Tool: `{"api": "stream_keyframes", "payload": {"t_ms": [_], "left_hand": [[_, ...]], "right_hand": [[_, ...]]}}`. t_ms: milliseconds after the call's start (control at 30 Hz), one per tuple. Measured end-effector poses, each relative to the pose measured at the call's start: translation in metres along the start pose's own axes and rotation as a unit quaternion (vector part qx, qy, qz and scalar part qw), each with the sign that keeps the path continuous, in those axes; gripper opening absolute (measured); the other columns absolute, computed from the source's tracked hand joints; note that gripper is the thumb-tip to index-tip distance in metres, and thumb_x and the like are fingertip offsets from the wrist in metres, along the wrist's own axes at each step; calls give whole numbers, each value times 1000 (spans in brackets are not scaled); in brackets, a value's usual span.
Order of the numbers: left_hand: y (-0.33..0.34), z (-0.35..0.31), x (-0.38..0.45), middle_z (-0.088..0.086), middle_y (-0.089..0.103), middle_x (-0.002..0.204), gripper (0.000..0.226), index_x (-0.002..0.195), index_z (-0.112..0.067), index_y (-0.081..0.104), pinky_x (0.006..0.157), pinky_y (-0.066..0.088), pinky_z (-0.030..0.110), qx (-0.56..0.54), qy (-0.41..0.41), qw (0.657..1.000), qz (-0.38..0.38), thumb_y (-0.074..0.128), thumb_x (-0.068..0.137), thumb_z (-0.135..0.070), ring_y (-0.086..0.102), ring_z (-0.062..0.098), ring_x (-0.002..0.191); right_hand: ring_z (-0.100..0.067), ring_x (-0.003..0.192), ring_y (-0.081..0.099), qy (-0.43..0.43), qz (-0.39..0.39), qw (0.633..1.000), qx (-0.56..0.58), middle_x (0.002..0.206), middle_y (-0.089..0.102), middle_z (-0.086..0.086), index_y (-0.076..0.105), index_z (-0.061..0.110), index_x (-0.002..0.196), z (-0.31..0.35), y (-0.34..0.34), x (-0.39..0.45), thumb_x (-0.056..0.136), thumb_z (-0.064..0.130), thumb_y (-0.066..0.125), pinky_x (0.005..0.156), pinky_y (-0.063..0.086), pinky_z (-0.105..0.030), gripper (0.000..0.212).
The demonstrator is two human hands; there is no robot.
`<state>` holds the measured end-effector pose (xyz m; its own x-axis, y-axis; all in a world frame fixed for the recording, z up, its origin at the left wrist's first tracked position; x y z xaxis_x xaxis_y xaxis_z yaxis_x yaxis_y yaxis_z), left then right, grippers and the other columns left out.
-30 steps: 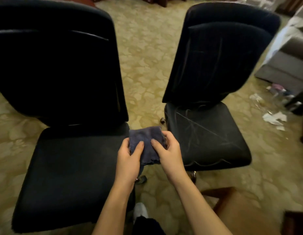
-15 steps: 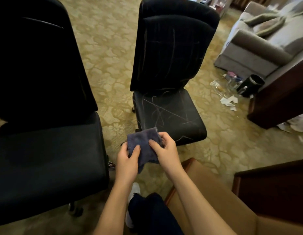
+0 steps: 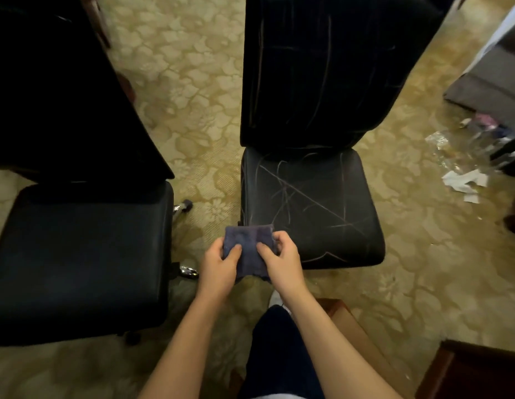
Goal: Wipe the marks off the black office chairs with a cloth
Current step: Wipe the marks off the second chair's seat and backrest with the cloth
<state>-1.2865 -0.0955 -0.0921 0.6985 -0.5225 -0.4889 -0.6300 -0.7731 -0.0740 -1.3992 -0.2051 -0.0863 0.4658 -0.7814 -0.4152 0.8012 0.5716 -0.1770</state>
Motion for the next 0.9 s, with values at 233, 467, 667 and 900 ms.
{"api": "stream_keyframes", "payload": {"t_ms": [233, 467, 667, 900], "left_hand": [[75, 10, 57, 1, 72, 93, 15, 92, -24, 64, 86, 54, 40, 48, -53, 997, -35, 60, 96, -11, 68, 21, 96], [96, 61, 85, 4, 75, 93, 18, 91, -25, 69, 93, 53, 57, 14, -110, 992, -54, 62, 94, -10, 69, 29, 98], [84, 84, 129, 3, 75, 92, 9, 88, -32, 70, 92, 52, 59, 4, -108, 993, -53, 66, 80, -30, 70, 29, 96], [52, 129, 199, -1, 73, 87, 8, 91, -26, 66, 84, 56, 51, 63, -60, 994, -68, 63, 87, -32, 69, 20, 88]], "right_hand": [[-23, 87, 67, 34, 33, 999, -24, 91, 68, -9, 56, 14, 95, -17, -53, 86, 93, 16, 63, 80, 56, -50, 7], [-22, 89, 69, 84, 51, 994, -47, 92, 70, -6, 58, 20, 96, -53, -63, 118, 92, 16, 64, 82, 56, -53, 8], [-21, 88, 69, 85, 48, 993, -72, 90, 70, -5, 58, 21, 94, -71, -34, 149, 92, 14, 64, 81, 56, -52, 9], [-12, 79, 67, 36, 51, 981, -182, 88, 69, 0, 56, 18, 97, -113, 20, 200, 92, 19, 65, 70, 56, -33, 10]]}}
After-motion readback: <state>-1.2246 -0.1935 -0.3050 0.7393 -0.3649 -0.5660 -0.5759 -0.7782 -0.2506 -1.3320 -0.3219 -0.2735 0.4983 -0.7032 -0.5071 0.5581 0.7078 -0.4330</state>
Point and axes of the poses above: each hand's wrist, its own x-axis towards the middle knuckle, its own y-axis out of the palm, z = x × y, the point moved 9 cm from there along x, towards the middle knuckle
